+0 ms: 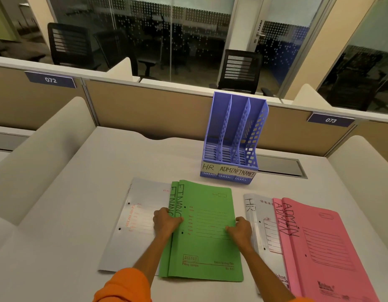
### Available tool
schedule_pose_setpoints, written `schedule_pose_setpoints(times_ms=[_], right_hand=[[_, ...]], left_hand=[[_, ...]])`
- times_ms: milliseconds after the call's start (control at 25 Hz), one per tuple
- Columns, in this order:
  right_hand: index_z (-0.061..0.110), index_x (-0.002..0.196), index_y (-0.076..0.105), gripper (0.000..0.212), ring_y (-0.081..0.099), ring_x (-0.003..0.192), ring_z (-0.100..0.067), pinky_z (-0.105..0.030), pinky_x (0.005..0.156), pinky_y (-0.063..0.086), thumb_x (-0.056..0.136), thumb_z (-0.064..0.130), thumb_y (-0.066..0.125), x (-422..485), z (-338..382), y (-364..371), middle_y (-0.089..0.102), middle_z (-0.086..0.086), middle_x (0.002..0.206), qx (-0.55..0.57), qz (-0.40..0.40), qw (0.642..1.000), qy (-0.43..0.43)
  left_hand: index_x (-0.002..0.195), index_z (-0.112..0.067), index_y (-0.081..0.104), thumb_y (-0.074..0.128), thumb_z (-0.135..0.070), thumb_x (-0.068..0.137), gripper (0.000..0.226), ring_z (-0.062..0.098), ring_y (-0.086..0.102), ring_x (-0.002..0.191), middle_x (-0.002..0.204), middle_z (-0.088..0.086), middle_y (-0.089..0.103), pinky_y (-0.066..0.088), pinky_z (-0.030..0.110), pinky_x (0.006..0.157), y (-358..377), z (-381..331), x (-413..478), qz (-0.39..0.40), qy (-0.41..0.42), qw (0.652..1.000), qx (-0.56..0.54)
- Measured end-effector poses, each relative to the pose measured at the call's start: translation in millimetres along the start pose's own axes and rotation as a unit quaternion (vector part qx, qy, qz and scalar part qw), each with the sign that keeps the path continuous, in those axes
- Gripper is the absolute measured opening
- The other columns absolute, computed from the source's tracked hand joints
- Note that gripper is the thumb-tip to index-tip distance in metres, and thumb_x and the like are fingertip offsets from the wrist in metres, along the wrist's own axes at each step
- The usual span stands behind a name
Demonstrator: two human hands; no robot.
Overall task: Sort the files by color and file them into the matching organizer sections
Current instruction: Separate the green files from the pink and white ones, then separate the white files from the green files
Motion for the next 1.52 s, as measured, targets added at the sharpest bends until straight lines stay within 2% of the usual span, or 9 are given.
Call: schedule_pose_setpoints(times_ms=[160,600,760,880,1080,1200,1320,1440,1520], right_hand=[[-0.004,0.105,0.059,0.031,0.061,0.081,-0.022,-0.026,0.064,0.053,0.077,-0.001,0.072,3,-14,-10,0.068,-0.017,0.104,0.003,-0.002,1.0,-0.005],[-0.001,0.116,0.057,0.041,0.062,0.101,-0.03,-0.031,0.083,0.055,0.079,0.005,0.074,10,-25,-16,0.062,-0.018,0.115,-0.027,-0.001,0.999,-0.027],[0.001,0.126,0.052,0.046,0.054,0.112,-0.031,-0.038,0.094,0.051,0.084,0.007,0.07,11,-23,-28,0.056,-0.018,0.122,-0.044,-0.027,0.998,-0.048],[0.002,0.129,0.05,0.047,0.05,0.116,-0.031,-0.04,0.097,0.047,0.087,0.012,0.068,15,-27,-45,0.054,-0.018,0.124,-0.04,-0.045,0.996,-0.067],[0.004,0.13,0.053,0.046,0.049,0.12,-0.029,-0.038,0.101,0.043,0.087,0.013,0.067,23,-57,-84,0.056,-0.015,0.128,-0.057,-0.066,0.992,-0.089],[0.009,0.131,0.054,0.047,0.046,0.127,-0.027,-0.041,0.109,0.036,0.086,0.017,0.068,27,-84,-107,0.054,-0.01,0.135,-0.096,-0.077,0.988,-0.089],[0.019,0.133,0.051,0.049,0.035,0.137,-0.024,-0.05,0.114,0.024,0.087,0.026,0.066,28,-111,-125,0.044,-0.004,0.146,-0.169,-0.081,0.979,-0.073],[0.026,0.139,0.044,0.056,0.02,0.145,-0.027,-0.06,0.114,0.018,0.087,0.027,0.064,29,-136,-136,0.028,0.0,0.156,-0.16,-0.065,0.984,-0.039],[0.027,0.143,0.039,0.062,0.016,0.147,-0.029,-0.062,0.115,0.017,0.086,0.026,0.064,27,-149,-138,0.022,0.0,0.159,-0.11,-0.049,0.992,-0.036]], left_hand=[[0.111,-0.005,0.065,0.087,-0.024,0.064,0.055,0.028,0.065,0.102,0.116,0.014,0.064,0.058,0.045,0.086,14,-8,-7,0.006,0.01,1.0,-0.004],[0.116,-0.007,0.061,0.085,-0.032,0.066,0.061,0.029,0.059,0.11,0.121,0.013,0.059,0.052,0.044,0.092,25,-18,-17,-0.017,0.005,0.999,0.046],[0.129,-0.011,0.053,0.08,-0.035,0.073,0.066,0.027,0.049,0.12,0.13,0.01,0.049,0.042,0.045,0.1,35,-44,-29,-0.078,0.086,0.986,0.122],[0.131,-0.007,0.054,0.081,-0.019,0.076,0.063,0.027,0.054,0.118,0.131,0.011,0.05,0.047,0.038,0.102,67,-67,-42,-0.035,0.15,0.987,0.046],[0.131,-0.004,0.055,0.08,-0.012,0.077,0.059,0.022,0.062,0.103,0.124,0.01,0.061,0.053,0.033,0.093,131,-85,-65,0.093,0.127,0.987,-0.001],[0.126,-0.002,0.057,0.081,-0.009,0.075,0.057,0.022,0.063,0.102,0.117,0.011,0.064,0.054,0.029,0.087,167,-86,-80,0.14,0.093,0.985,-0.031],[0.117,-0.002,0.059,0.081,-0.006,0.075,0.047,0.023,0.064,0.097,0.105,0.01,0.064,0.056,0.033,0.088,196,-88,-94,0.172,0.063,0.982,-0.036],[0.086,-0.011,0.056,0.079,-0.002,0.075,0.027,0.018,0.055,0.073,0.081,0.006,0.055,0.054,0.034,0.078,216,-91,-105,0.186,0.049,0.981,-0.012],[0.067,-0.018,0.044,0.078,0.0,0.074,0.04,0.015,0.046,0.062,0.071,0.002,0.046,0.05,0.031,0.066,227,-93,-111,0.184,0.037,0.982,0.001]])
Point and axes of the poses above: each hand's wrist, its own x-axis towards the middle knuckle, its own y-axis out of the palm, z = x × y, the point moved 7 cm from there along x, towards the middle knuckle
